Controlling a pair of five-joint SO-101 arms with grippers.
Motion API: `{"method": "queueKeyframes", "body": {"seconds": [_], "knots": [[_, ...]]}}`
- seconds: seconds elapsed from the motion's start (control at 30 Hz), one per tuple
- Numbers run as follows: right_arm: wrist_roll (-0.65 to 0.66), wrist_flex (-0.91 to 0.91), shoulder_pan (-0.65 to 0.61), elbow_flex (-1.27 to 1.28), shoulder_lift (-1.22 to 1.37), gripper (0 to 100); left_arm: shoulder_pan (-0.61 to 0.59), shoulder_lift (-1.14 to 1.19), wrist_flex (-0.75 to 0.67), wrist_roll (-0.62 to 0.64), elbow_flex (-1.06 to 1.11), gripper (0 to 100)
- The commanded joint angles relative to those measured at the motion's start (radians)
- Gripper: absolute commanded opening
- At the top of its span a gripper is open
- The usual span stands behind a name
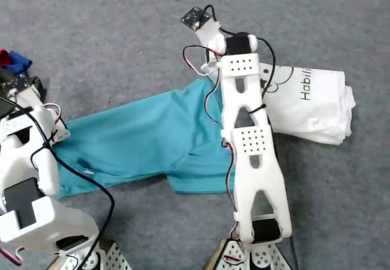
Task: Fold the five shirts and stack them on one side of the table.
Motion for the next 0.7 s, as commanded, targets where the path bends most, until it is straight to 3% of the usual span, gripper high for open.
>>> {"method": "queueKeyframes", "body": {"seconds": [0.0,0.17,0.33,0.53,0.67], "knots": [[0.014,0.091,-0.015,-0.059,-0.179,0.5,-0.015,-0.018,0.129,0.0,-0.146,2],[0.006,0.121,0.008,-0.008,-0.346,0.5,0.011,-0.018,0.345,-0.002,-0.292,2],[-0.034,0.121,0.008,0.32,-0.599,0.4,0.097,-0.073,0.5,-0.049,-0.281,2],[-0.021,0.077,-0.002,0.828,-0.84,0.4,0.173,-0.371,0.511,-0.15,-0.055,2],[-0.008,-0.132,-0.01,1.107,-0.868,0.4,0.175,-0.423,0.46,-0.178,0.103,2]]}}
